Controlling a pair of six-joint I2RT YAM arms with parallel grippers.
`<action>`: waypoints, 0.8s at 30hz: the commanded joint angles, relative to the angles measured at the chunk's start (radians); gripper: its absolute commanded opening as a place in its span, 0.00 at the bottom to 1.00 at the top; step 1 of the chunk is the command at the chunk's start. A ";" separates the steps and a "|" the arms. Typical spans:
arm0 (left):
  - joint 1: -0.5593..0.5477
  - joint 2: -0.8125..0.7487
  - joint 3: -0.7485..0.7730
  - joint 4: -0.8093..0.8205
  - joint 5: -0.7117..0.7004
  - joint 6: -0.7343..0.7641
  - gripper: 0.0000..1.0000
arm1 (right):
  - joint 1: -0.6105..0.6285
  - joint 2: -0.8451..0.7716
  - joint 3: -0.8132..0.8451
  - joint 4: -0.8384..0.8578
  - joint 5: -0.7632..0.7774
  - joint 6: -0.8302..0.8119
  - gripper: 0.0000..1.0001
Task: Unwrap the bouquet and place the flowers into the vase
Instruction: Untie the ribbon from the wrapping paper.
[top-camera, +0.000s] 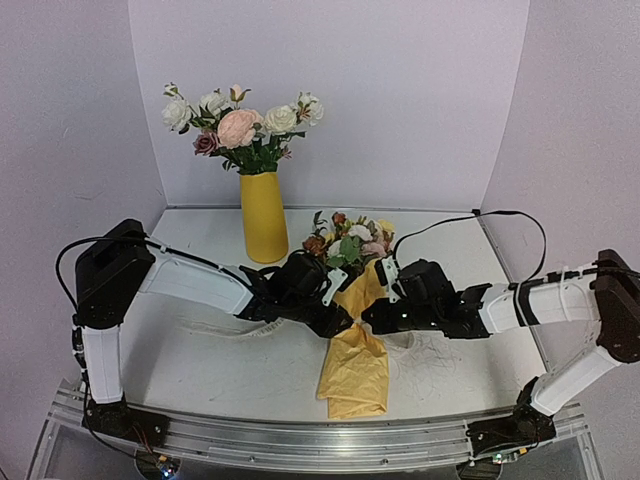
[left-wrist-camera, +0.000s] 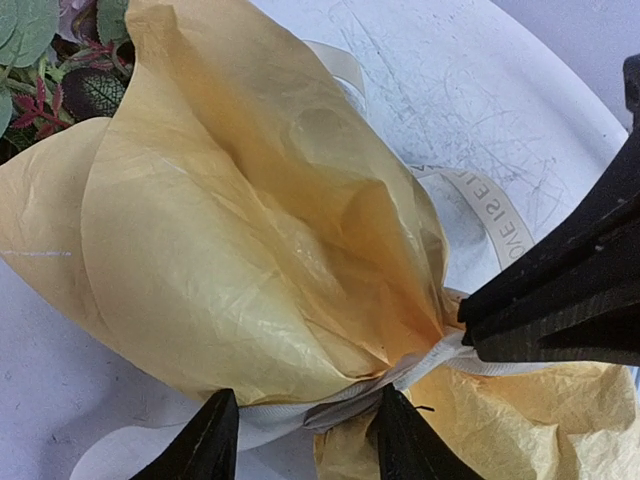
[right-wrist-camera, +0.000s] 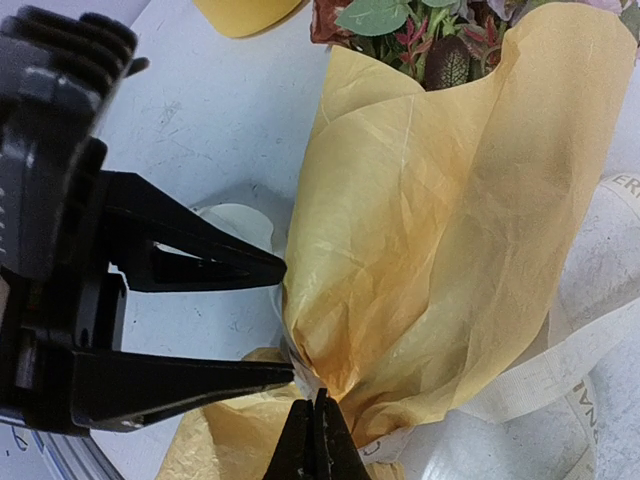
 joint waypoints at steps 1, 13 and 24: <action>-0.018 0.030 0.041 0.001 -0.044 0.015 0.52 | 0.006 -0.003 -0.014 0.084 -0.007 0.023 0.00; -0.048 0.098 0.073 -0.073 -0.239 0.009 0.54 | 0.005 -0.140 -0.056 0.108 0.082 0.054 0.00; -0.051 0.037 0.005 -0.062 -0.281 -0.015 0.54 | 0.006 -0.170 -0.105 0.052 0.192 0.114 0.00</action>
